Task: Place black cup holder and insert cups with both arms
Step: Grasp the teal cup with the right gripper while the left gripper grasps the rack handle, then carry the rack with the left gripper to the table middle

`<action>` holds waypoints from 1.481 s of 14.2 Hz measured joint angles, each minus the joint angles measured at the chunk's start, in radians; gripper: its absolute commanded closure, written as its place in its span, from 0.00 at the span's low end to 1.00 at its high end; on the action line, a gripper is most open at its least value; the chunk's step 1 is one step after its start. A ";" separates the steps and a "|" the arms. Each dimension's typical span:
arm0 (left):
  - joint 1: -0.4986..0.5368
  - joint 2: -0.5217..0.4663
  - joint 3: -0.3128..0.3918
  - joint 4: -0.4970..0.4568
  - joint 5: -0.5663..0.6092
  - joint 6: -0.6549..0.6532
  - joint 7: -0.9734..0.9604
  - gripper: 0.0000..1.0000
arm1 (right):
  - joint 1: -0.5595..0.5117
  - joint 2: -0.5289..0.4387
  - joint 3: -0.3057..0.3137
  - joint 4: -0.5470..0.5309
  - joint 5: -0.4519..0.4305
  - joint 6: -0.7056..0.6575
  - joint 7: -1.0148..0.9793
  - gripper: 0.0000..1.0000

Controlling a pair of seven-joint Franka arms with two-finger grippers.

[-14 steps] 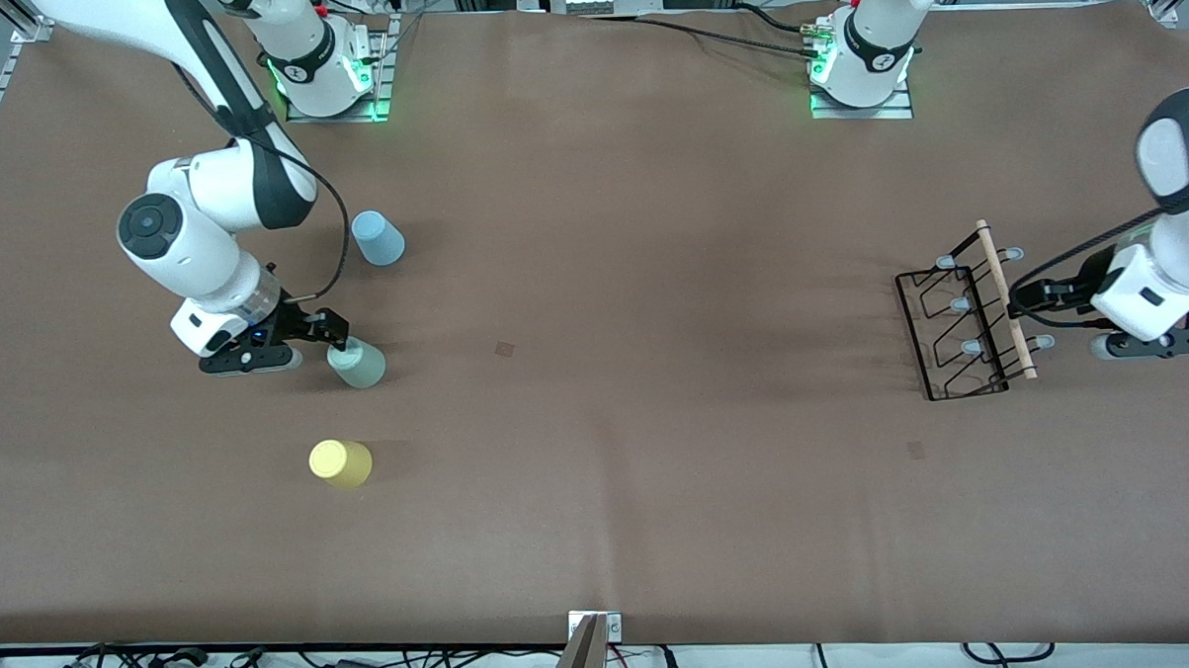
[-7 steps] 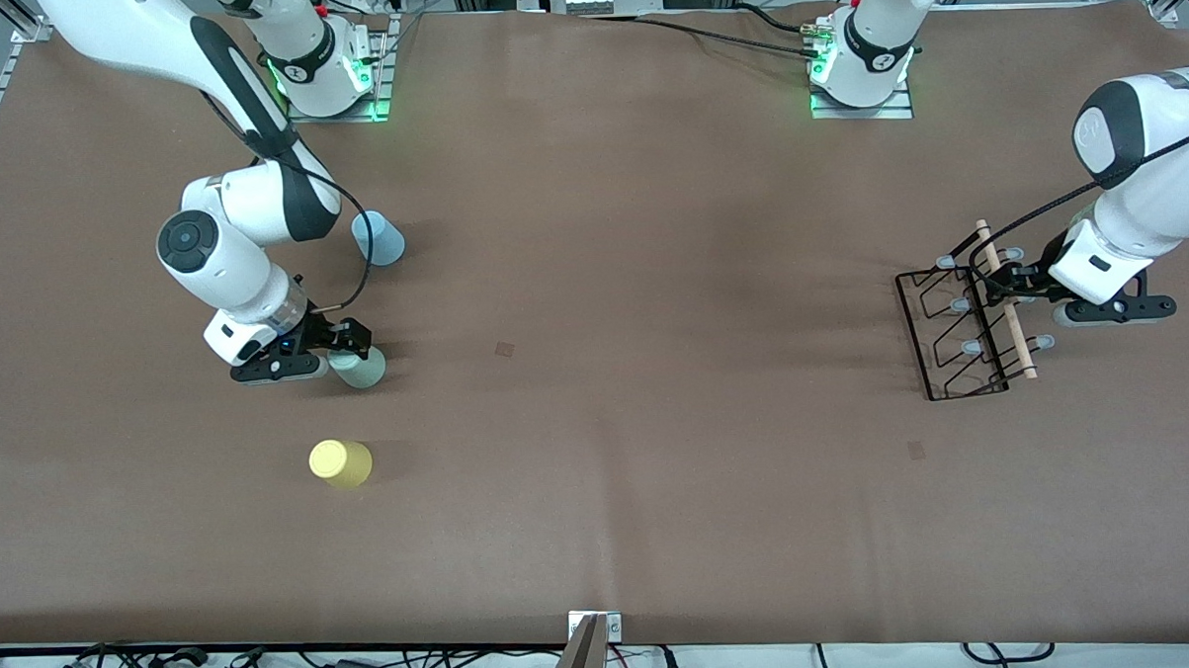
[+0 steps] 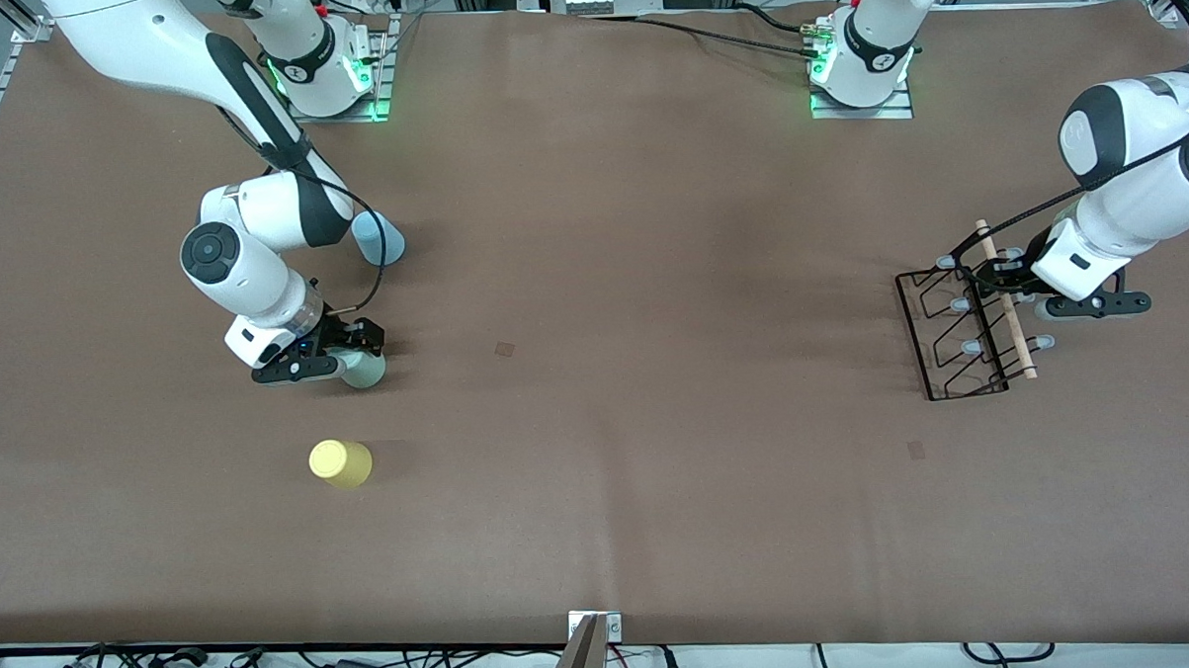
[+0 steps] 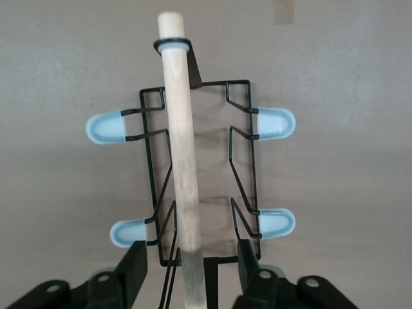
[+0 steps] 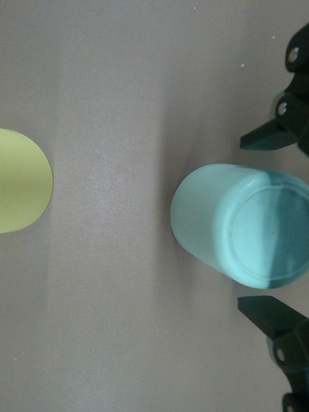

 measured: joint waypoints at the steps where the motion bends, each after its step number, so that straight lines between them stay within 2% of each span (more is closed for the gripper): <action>1: 0.000 0.000 0.000 -0.003 0.000 0.000 0.000 0.43 | 0.000 0.000 0.000 0.000 0.000 0.000 0.000 0.00; 3: 0.000 0.001 0.000 -0.008 0.000 0.000 0.000 0.55 | 0.000 0.000 0.000 0.002 0.000 0.000 0.000 0.01; 4: 0.000 0.001 0.000 -0.009 0.000 0.000 0.000 0.61 | 0.000 0.000 0.000 0.002 0.000 0.000 0.000 0.12; 5: 0.000 0.002 0.000 -0.009 0.000 -0.001 0.000 0.65 | 0.000 0.000 -0.001 0.003 0.000 0.000 0.000 0.36; 7: 0.000 0.005 0.000 -0.011 0.000 -0.008 0.000 0.65 | -0.001 0.000 -0.001 0.005 0.000 0.000 0.000 0.68; 8: 0.000 0.009 0.000 -0.011 0.000 -0.009 0.000 0.65 | -0.001 0.000 -0.002 0.006 0.000 0.000 0.000 0.78; 9: 0.000 0.011 0.000 -0.012 0.000 -0.010 0.000 0.71 | -0.002 -0.002 -0.002 0.009 0.000 0.000 0.000 0.86; 11: 0.000 0.012 0.000 -0.013 0.000 -0.010 0.000 0.88 | -0.002 -0.001 -0.002 0.009 0.000 0.000 0.000 0.89; 13: 0.000 0.012 0.000 -0.012 0.000 -0.010 0.000 0.94 | -0.002 -0.001 -0.002 0.009 0.000 0.000 -0.002 0.89; 17: 0.001 0.012 -0.001 0.005 0.000 -0.018 0.002 0.96 | -0.002 -0.001 -0.002 0.010 0.000 0.000 -0.003 0.89; 21: -0.011 0.012 -0.016 0.174 0.000 -0.176 0.002 0.97 | -0.002 -0.003 -0.002 0.016 -0.001 -0.003 -0.007 0.90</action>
